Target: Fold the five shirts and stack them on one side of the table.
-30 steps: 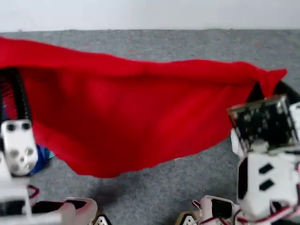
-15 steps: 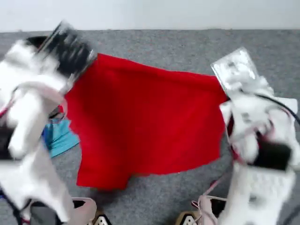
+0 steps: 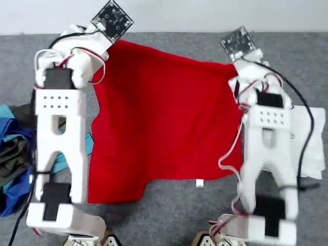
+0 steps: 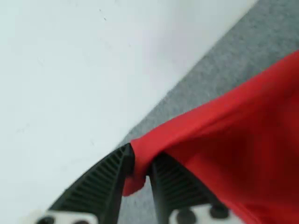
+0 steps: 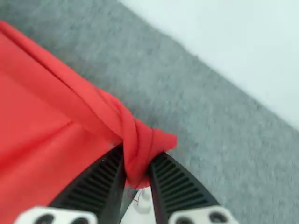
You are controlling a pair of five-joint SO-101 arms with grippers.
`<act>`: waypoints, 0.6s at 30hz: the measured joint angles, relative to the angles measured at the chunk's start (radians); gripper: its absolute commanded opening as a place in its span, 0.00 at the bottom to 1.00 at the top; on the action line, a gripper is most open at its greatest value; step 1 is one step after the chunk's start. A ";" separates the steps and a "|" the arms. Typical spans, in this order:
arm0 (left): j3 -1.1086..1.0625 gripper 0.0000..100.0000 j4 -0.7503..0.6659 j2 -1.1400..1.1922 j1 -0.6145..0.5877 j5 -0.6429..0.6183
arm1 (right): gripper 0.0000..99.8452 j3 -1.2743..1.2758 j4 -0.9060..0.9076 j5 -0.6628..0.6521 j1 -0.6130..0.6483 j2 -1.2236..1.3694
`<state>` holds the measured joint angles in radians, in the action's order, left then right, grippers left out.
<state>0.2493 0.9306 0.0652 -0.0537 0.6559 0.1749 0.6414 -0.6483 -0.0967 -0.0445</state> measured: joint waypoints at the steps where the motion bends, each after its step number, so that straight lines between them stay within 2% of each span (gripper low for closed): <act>1: 0.000 0.02 -0.035 0.025 0.000 0.000 | 0.01 -0.041 -0.018 0.000 0.002 0.049; 5: 0.000 0.01 -0.147 0.100 0.000 0.000 | 0.01 -0.209 -0.064 0.000 0.008 0.238; 8: 0.000 0.01 -0.176 0.129 0.000 0.000 | 0.01 -0.339 -0.068 0.000 0.008 0.373; 14: 0.028 0.01 -0.180 0.180 0.000 0.000 | 0.01 -0.505 -0.068 0.000 0.021 0.520; 18: 0.074 0.01 -0.097 0.180 0.000 0.000 | 0.01 -0.517 -0.032 0.000 0.032 0.528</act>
<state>0.3230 0.8339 0.2447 -0.0537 0.6559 -0.3422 0.6091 -0.6483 -0.0644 0.4833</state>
